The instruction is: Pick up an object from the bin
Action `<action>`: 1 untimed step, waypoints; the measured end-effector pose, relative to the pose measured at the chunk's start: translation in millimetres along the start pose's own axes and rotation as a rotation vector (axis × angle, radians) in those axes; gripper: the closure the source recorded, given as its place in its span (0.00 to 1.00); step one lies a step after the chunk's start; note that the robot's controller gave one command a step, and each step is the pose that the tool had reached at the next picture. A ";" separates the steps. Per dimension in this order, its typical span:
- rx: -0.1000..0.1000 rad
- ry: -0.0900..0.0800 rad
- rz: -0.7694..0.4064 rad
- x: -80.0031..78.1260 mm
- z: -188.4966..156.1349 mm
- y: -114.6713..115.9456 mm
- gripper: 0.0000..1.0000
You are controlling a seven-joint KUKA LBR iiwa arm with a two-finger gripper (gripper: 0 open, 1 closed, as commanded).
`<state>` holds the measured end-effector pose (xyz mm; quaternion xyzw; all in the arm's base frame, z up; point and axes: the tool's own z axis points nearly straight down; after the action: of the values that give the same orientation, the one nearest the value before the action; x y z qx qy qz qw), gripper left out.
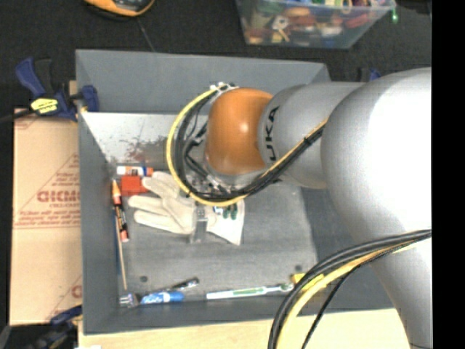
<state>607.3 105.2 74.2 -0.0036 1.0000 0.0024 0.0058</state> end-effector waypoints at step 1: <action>0.000 -0.006 0.169 -26.2 2.9 -22.5 0.00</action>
Offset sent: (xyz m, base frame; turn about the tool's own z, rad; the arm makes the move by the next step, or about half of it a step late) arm 0.0346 -0.0067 -0.0042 0.1110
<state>633.7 82.9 71.5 0.0807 0.9967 0.0030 0.0086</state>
